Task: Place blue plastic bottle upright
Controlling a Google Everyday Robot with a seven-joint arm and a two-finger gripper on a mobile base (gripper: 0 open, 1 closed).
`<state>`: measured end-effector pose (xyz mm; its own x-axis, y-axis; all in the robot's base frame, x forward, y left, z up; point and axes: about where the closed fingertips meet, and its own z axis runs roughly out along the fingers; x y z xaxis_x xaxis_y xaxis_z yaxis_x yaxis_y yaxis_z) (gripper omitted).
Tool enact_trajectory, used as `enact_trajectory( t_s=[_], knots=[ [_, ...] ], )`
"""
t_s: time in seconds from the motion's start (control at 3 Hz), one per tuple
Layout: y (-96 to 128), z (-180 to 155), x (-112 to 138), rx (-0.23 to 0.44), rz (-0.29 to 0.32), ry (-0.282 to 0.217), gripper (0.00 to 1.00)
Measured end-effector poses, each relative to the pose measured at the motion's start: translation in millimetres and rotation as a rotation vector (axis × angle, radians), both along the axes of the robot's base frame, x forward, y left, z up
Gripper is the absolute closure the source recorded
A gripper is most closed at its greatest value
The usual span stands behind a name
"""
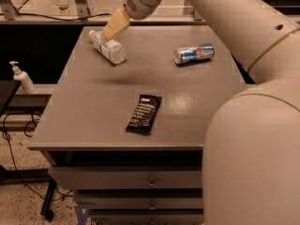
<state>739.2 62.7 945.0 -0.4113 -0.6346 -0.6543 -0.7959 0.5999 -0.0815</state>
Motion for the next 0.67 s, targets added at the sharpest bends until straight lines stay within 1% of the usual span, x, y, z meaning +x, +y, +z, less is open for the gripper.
enact_trajectory(
  t_s=[0.33,0.67],
  knots=[
    [35,-11,20,-0.004,-0.018,0.029,0.0],
    [67,-29,39,-0.057,-0.018,0.052,0.0]
  ],
)
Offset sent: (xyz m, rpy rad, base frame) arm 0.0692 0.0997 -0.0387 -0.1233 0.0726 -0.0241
